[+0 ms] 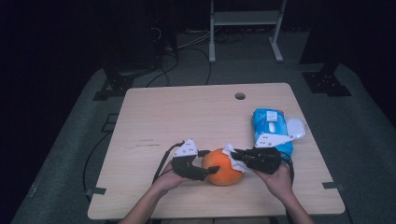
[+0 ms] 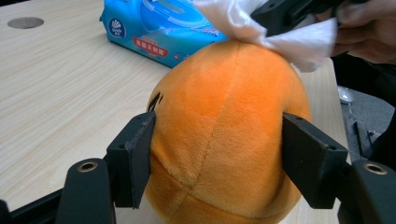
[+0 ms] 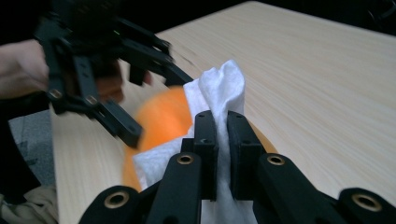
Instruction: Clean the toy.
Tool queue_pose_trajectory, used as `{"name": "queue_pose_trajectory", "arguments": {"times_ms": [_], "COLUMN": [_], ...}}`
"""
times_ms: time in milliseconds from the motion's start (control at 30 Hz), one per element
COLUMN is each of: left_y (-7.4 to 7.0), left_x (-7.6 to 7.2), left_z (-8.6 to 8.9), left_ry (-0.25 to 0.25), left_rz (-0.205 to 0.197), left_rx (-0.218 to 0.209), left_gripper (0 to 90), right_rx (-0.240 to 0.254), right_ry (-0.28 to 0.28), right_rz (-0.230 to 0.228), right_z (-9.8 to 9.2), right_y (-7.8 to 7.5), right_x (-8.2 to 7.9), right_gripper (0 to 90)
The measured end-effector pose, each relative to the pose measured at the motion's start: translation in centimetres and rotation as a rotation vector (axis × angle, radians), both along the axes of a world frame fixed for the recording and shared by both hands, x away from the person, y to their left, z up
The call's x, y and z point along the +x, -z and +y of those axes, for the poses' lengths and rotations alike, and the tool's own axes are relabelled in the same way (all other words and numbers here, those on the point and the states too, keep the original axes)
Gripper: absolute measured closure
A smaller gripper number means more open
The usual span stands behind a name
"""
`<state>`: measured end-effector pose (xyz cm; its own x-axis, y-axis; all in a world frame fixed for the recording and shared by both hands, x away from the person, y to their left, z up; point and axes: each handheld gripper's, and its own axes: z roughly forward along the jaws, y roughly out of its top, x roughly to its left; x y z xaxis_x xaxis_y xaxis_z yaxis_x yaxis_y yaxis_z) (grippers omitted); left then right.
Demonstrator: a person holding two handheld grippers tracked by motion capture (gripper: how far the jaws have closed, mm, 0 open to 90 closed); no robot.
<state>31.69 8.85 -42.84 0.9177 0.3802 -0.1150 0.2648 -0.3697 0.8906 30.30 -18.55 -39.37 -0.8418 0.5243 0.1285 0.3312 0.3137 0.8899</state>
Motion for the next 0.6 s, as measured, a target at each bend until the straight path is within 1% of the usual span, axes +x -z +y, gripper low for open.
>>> {"name": "queue_pose_trajectory", "arguments": {"times_ms": [67, 100, 200, 267, 333, 367, 433, 533, 600], "left_y": [-0.1, -0.1, -0.1, -0.2, -0.2, -0.2, 0.0, 0.6, 1.0], "left_x": [-0.1, -0.1, -0.3, -0.4, -0.4, -0.4, -0.1, 0.6, 1.0], "left_z": [-0.1, -0.1, -0.3, -0.5, -0.5, -0.4, -0.4, -0.6, -1.0], "left_ry": [0.003, 0.007, 0.029, 0.047, 0.06, 0.059, 0.066, 0.096, 0.127], "left_rz": [-0.005, -0.003, -0.005, -0.023, -0.051, -0.055, -0.063, -0.055, -0.047], "left_rx": [0.006, -0.001, -0.016, -0.023, -0.027, -0.029, -0.04, -0.071, -0.058], "left_gripper": [29.9, 29.5, 25.1, 20.5, 17.0, 14.0, 11.8, 10.1, 9.5], "right_rx": [-0.016, -0.026, -0.019, -0.02, -0.025, -0.026, -0.024, -0.015, -0.011], "right_ry": [-0.01, -0.01, -0.005, -0.001, 0.007, 0.013, 0.022, 0.037, 0.057], "right_rz": [-0.015, -0.018, 0.002, 0.012, 0.011, 0.012, 0.02, 0.043, 0.047], "right_z": [0.6, 0.7, 0.2, -0.3, -0.7, -1.1, -1.7, -2.8, -3.6], "right_y": [-0.1, -0.1, 0.4, 0.7, 0.8, 0.8, 0.8, 1.1, 1.2], "right_x": [-0.2, -0.2, 0.1, 0.2, 0.1, 0.0, 0.0, 0.0, 0.0], "right_gripper": [82.7, 82.7, 82.8, 82.8, 82.8, 82.8, 82.8, 82.7, 82.7]}}
